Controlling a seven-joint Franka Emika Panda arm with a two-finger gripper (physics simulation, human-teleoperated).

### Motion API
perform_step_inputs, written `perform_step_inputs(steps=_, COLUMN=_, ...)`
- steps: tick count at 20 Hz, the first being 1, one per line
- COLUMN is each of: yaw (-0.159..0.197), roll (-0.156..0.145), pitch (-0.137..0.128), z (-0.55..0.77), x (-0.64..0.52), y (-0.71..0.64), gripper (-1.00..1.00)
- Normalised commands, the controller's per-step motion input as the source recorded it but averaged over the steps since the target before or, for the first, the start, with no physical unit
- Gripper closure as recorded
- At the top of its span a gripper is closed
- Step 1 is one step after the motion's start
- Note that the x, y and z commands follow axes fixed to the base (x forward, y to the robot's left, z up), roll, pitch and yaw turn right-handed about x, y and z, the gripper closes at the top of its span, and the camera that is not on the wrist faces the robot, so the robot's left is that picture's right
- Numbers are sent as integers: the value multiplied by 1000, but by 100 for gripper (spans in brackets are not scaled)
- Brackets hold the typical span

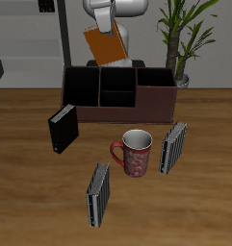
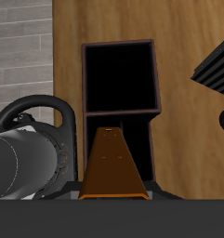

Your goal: Place the orange book into the back desk caddy's back compartment

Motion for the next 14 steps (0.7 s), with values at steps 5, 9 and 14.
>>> perform_step_inputs(steps=5, yaw=27, roll=23, pitch=41, z=-162, x=-31, y=105, gripper=100)
perform_step_inputs(steps=9, yaw=-3, roll=3, pitch=12, z=-63, x=-5, y=19, gripper=100)
perform_step_inputs(steps=14, yaw=-2, roll=-5, pitch=26, z=-111, x=12, y=-48, gripper=100)
